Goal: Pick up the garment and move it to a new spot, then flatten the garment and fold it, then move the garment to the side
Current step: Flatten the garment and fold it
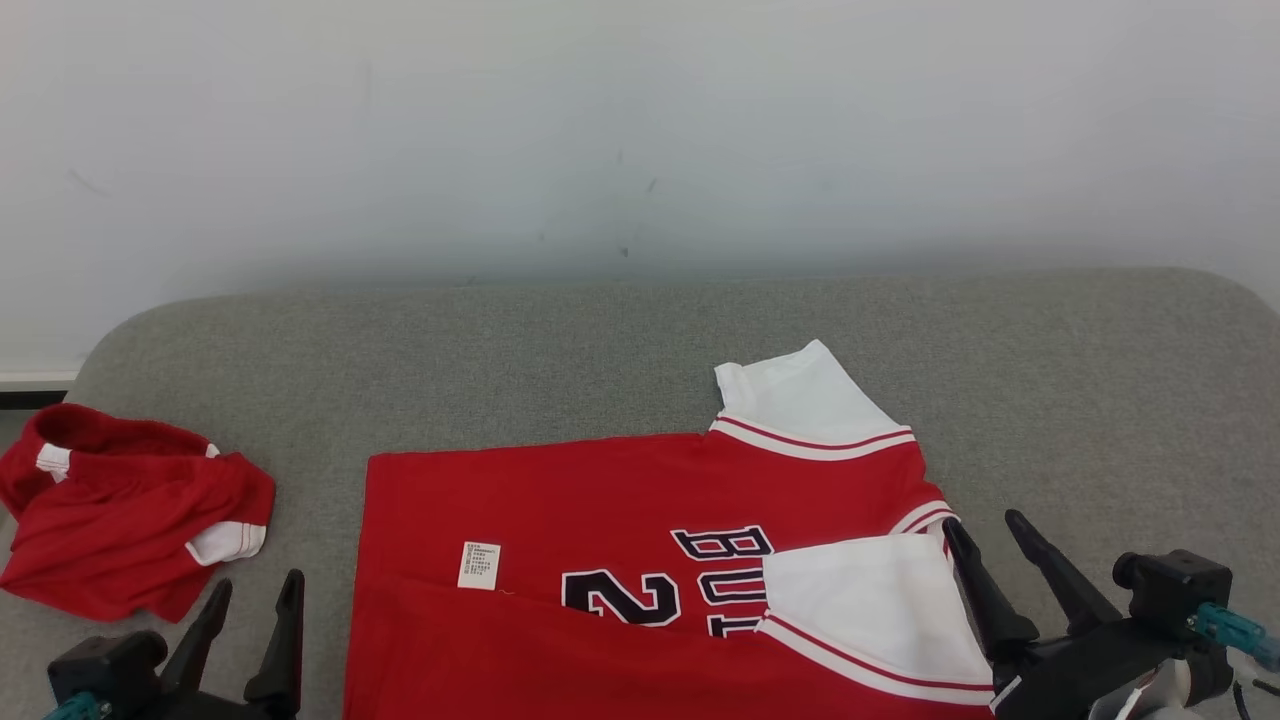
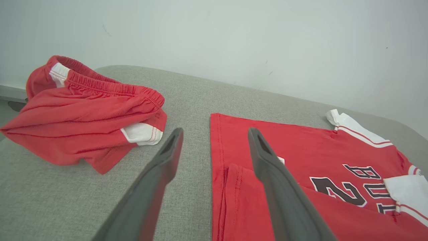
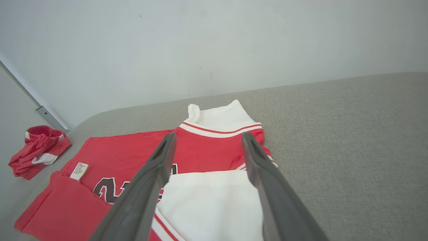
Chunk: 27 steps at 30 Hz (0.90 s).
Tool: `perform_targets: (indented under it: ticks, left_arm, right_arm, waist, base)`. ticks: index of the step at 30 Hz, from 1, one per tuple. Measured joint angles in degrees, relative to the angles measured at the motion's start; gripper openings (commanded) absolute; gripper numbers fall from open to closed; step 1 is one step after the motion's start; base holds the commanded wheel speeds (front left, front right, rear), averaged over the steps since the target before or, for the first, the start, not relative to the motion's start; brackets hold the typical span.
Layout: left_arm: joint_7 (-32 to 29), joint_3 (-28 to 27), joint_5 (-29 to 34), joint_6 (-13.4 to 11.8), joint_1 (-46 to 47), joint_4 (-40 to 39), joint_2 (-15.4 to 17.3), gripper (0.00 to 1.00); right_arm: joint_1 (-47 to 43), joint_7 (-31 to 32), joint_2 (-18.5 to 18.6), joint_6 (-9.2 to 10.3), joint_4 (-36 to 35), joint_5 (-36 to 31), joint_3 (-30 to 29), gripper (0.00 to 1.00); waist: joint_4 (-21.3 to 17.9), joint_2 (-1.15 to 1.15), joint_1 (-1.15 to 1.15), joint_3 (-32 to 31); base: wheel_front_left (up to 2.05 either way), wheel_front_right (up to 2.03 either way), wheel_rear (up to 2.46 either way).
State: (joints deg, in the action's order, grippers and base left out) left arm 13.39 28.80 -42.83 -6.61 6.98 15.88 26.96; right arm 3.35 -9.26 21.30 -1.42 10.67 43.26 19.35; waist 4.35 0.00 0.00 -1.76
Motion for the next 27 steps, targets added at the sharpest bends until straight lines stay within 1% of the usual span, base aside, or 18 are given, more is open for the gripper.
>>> perform_targets:
  ticks: [2,4,7,10,11,15,17,21,27]
  left_arm:
    - [0.31,-0.41,0.35,-0.02,-0.24,-0.04,-0.4,1.0]
    - [0.34,-0.86,1.37,-0.38,-1.13,-0.02,-1.26,1.0]
    - [0.35,-0.97,2.19,-0.44,-2.14,0.21,-2.14,1.0]
    - [0.69,-2.59,2.58,-0.45,-2.59,0.2,-2.67,1.0]
    - [0.77,-2.77,2.91,-0.45,-2.79,0.26,-2.67,1.0]
    - [0.77,-4.24,4.13,-0.46,-3.66,0.25,-2.78,1.0]
    - [0.78,-4.91,5.64,-0.47,-3.65,0.31,-3.2,1.0]
    - [0.78,-6.88,6.67,-0.47,-3.66,0.47,-4.53,1.0]
    - [0.8,-8.51,8.55,-0.49,-3.81,0.51,-5.86,1.0]
  right_arm:
    - [0.58,-1.46,-0.3,0.58,0.0,-1.52,0.11,1.0]
    - [1.07,-3.1,-0.65,1.68,-0.19,-2.78,-0.12,1.0]
    - [1.64,-3.72,-0.52,3.35,0.23,-6.12,0.03,1.0]
    - [1.88,-3.98,0.45,5.5,0.58,-10.04,0.34,1.0]
    - [1.87,-4.28,0.8,5.88,0.77,-10.78,0.33,1.0]
    - [1.94,-4.42,1.34,6.03,1.16,-13.17,0.96,1.0]
    - [1.87,-4.46,1.38,6.53,1.34,-13.58,0.69,1.0]
    - [1.83,-4.9,1.31,7.0,1.35,-13.7,-0.55,1.0]
    - [1.49,-4.95,0.69,7.08,1.59,-13.7,-2.1,1.0]
  waist:
    - [0.03,0.0,0.0,0.15]
    - [0.03,0.0,0.0,0.3]
    - [-0.06,0.0,0.0,0.53]
    - [-0.3,0.0,0.0,0.71]
    - [-0.39,0.0,0.0,0.76]
    - [-0.95,0.0,0.0,0.91]
    - [-1.2,0.0,0.0,1.02]
    - [-1.44,0.0,0.0,1.14]
    - [-1.59,0.0,0.0,1.35]
  base:
    - [0.0,0.0,0.0]
    - [0.0,0.0,0.0]
    - [0.0,0.0,0.0]
    - [0.0,0.0,0.0]
    - [0.0,0.0,0.0]
    - [0.0,0.0,0.0]
    - [0.0,0.0,0.0]
    - [0.0,0.0,0.0]
    - [0.0,0.0,0.0]
